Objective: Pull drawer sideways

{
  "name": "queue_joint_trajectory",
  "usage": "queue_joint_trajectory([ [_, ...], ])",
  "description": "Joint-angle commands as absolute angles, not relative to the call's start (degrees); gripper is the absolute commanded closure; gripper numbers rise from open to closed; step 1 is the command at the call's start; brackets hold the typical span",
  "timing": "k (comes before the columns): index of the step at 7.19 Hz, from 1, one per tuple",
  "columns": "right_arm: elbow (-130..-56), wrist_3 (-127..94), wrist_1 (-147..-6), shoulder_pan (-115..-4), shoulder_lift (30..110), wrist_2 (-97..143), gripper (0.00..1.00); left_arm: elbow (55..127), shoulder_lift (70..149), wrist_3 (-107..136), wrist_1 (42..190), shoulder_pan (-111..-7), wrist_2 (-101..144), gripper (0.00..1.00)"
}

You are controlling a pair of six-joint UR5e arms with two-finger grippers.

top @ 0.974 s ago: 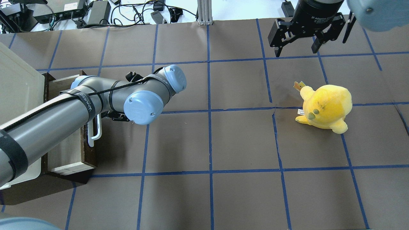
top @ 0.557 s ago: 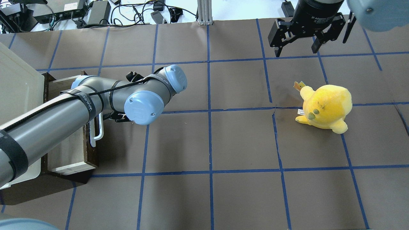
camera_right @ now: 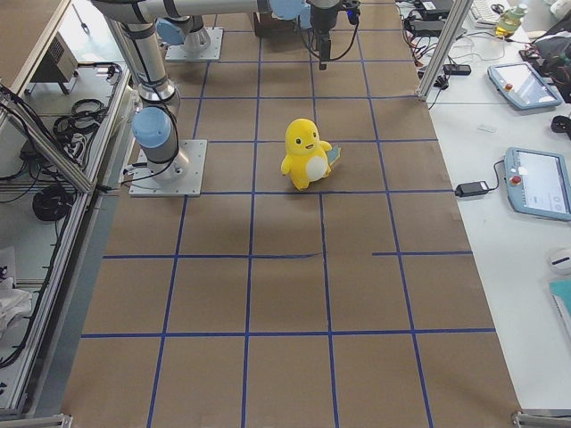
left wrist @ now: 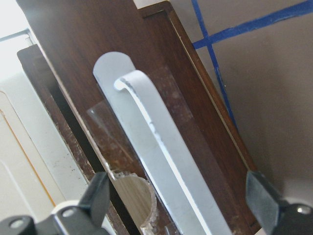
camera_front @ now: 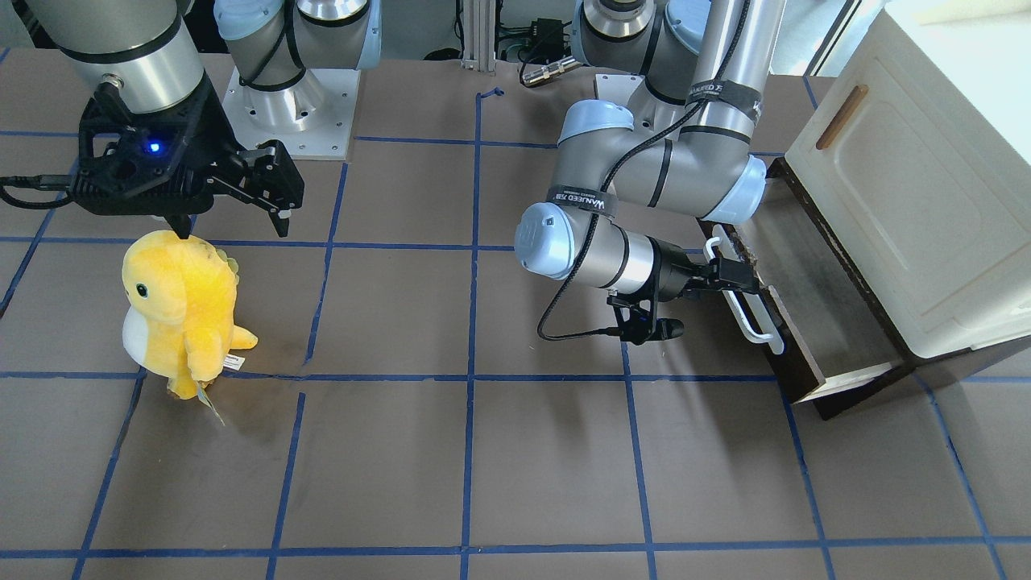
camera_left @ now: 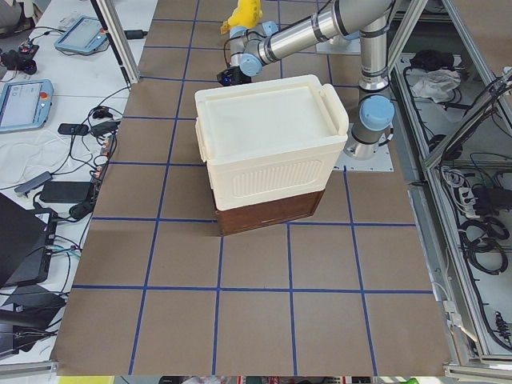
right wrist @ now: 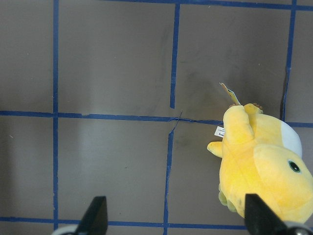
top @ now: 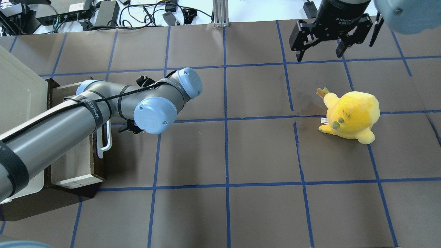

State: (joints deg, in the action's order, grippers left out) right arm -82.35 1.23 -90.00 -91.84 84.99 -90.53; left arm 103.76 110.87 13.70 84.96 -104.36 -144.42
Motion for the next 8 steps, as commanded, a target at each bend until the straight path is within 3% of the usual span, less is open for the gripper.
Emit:
queue_joint_trajectory([
  [1,-82.35,1.23,-90.00,-91.85,84.99,-90.53,0.00,97.33,109.08,10.84,85.16,-106.69,-131.11,0.00],
  [3,-82.35,1.23,-90.00,-91.85,84.99,-90.53,0.00,92.22,104.53,9.76,85.25,-106.18,-108.06,0.00],
  [8,-82.35,1.32,-90.00,-91.85,84.99,-90.53,0.00,89.74,87.21,9.84,87.98,-100.48,-94.24,0.00],
])
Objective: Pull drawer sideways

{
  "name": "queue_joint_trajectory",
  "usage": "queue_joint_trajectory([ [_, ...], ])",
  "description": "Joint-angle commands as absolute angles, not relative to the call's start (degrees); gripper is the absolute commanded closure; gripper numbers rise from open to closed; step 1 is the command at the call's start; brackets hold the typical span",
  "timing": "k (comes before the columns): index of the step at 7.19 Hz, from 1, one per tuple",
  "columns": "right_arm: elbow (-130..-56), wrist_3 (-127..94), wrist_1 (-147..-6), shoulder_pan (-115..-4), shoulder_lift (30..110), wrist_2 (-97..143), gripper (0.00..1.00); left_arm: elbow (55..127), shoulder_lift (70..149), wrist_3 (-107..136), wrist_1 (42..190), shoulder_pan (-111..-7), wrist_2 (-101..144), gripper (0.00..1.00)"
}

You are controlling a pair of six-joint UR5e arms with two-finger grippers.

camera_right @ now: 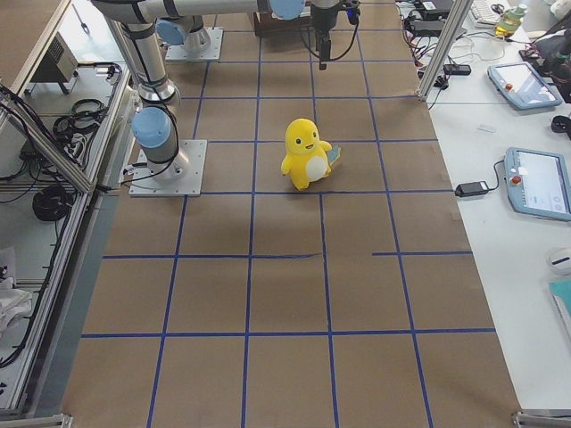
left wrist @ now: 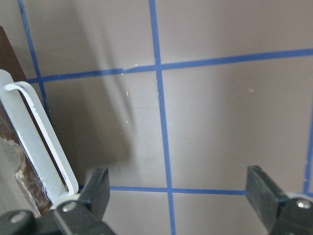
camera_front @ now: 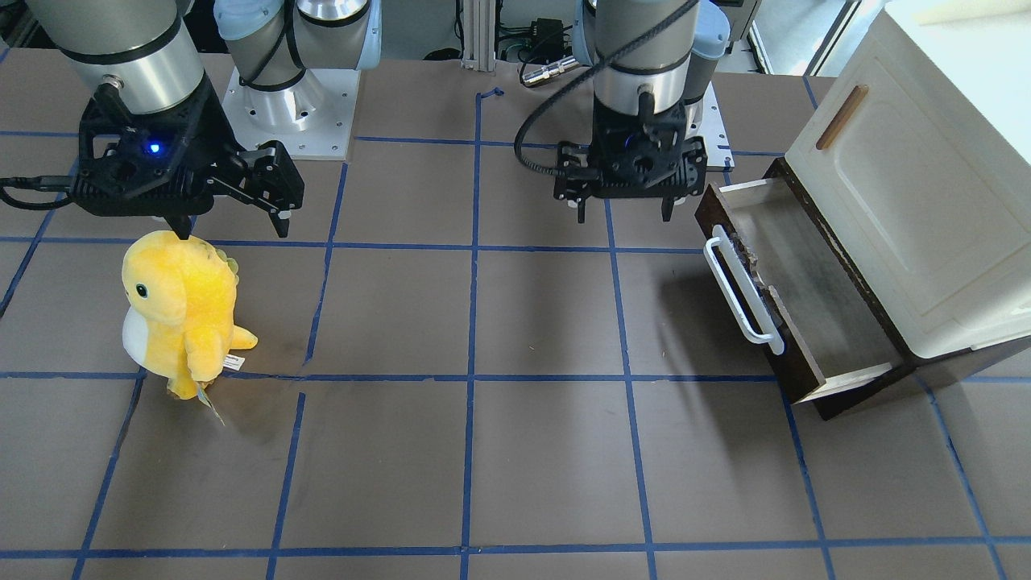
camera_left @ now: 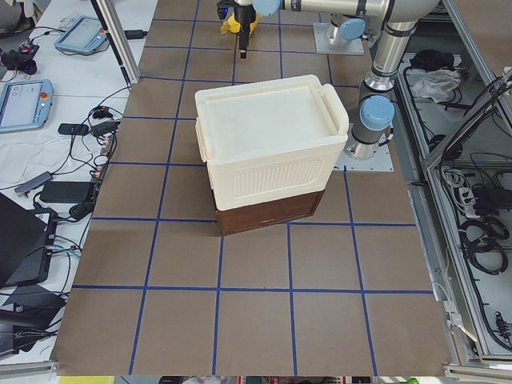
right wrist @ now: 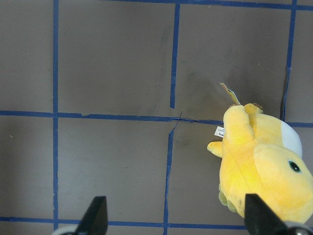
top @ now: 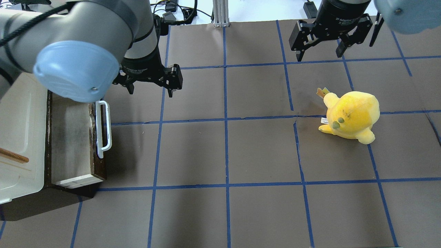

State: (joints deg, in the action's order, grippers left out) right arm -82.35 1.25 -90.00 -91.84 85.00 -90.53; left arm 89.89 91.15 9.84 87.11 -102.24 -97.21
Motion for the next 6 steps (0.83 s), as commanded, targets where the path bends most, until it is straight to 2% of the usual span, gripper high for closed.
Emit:
queue_joint_trajectory([
  [1,-82.35,1.23,-90.00,-91.85,84.99,-90.53,0.00,89.65,85.97,9.76,87.63,-98.20,-90.39,0.00],
  [6,-82.35,1.23,-90.00,-91.85,84.99,-90.53,0.00,91.14,85.00,6.43,88.59,-95.36,-91.23,0.00],
])
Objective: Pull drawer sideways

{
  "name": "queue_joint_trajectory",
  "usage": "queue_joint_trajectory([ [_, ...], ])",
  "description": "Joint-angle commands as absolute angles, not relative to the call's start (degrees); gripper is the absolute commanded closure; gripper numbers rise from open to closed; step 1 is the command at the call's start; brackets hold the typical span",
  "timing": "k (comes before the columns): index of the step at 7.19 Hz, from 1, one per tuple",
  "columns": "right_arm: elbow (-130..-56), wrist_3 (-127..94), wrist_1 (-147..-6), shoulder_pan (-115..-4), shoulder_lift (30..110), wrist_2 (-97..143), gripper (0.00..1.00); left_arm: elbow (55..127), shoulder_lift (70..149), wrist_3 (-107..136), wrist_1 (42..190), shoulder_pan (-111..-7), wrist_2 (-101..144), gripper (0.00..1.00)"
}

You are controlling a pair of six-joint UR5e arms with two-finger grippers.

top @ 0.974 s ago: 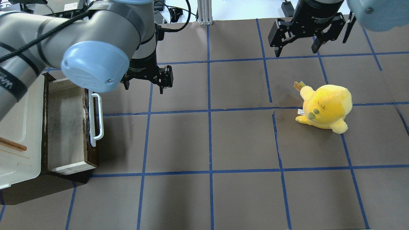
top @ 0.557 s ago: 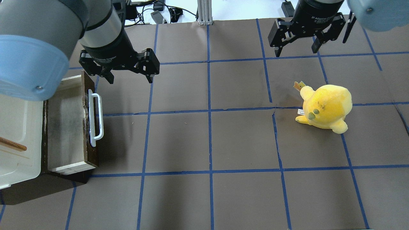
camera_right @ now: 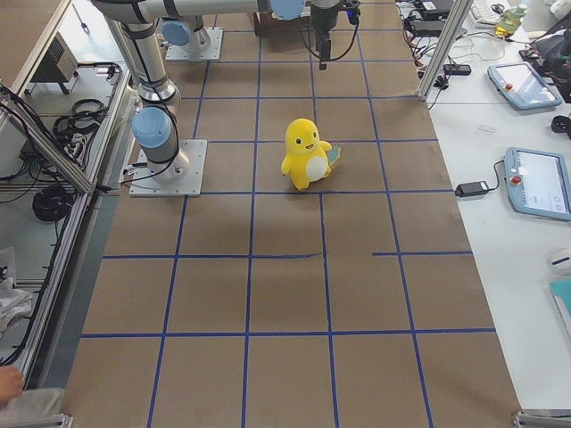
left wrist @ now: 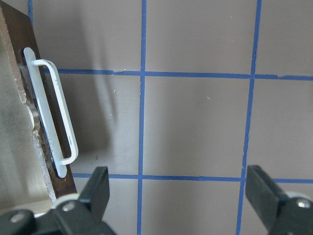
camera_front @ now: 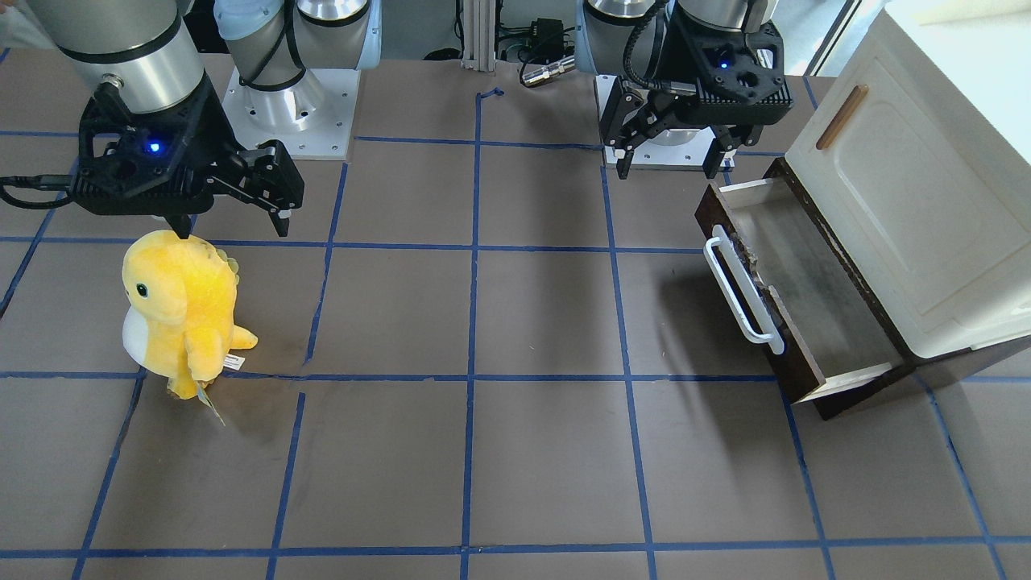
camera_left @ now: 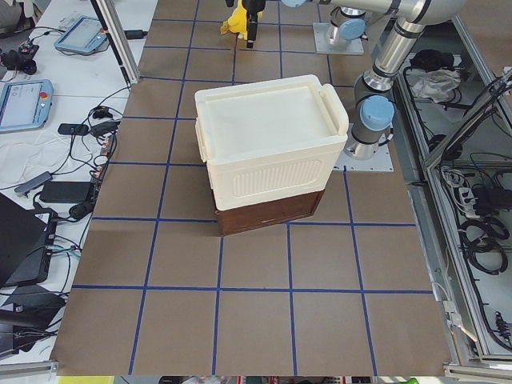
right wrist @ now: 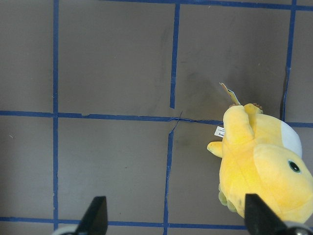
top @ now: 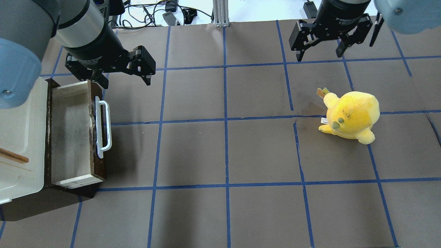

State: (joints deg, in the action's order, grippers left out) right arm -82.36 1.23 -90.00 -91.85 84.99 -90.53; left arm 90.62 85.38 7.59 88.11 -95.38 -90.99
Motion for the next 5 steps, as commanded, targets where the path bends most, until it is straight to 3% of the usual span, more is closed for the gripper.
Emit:
queue_joint_trajectory([
  [1,-82.35,1.23,-90.00,-91.85,84.99,-90.53,0.00,92.01,84.73,3.37,87.90,-95.19,-91.58,0.00],
  [5,-82.35,1.23,-90.00,-91.85,84.99,-90.53,0.00,92.28,84.81,1.76,87.63,-94.83,-92.98,0.00],
])
